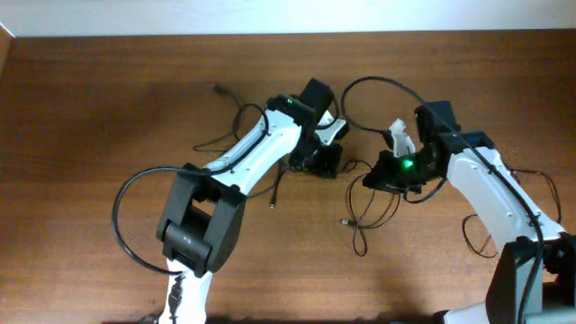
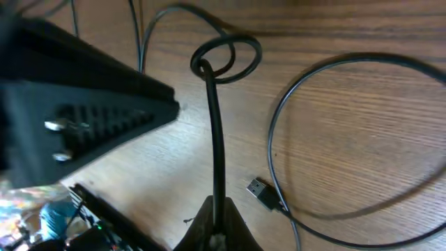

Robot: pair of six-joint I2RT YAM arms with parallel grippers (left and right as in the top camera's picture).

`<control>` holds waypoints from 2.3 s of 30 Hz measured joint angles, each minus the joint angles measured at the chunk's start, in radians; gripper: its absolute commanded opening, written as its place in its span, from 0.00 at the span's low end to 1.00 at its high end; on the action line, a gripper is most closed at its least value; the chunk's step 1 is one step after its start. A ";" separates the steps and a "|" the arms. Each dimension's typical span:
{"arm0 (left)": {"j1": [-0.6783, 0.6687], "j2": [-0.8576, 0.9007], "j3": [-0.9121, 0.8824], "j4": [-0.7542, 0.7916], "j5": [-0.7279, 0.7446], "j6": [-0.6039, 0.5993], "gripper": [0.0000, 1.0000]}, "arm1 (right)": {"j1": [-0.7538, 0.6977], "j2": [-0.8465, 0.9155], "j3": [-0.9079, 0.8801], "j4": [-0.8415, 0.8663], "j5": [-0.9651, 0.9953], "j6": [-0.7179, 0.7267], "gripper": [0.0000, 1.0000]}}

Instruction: Untangle cables

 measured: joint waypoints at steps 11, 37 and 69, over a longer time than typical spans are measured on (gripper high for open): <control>0.001 0.000 -0.107 0.222 0.138 -0.001 0.24 | -0.021 0.000 -0.028 0.016 -0.100 -0.035 0.04; -0.008 0.000 -0.108 0.279 0.141 0.175 0.00 | -0.021 0.000 -0.028 0.030 -0.250 -0.083 0.07; 0.133 0.000 -0.108 0.028 0.729 0.575 0.33 | 0.006 0.000 -0.038 0.267 -0.211 -0.203 0.04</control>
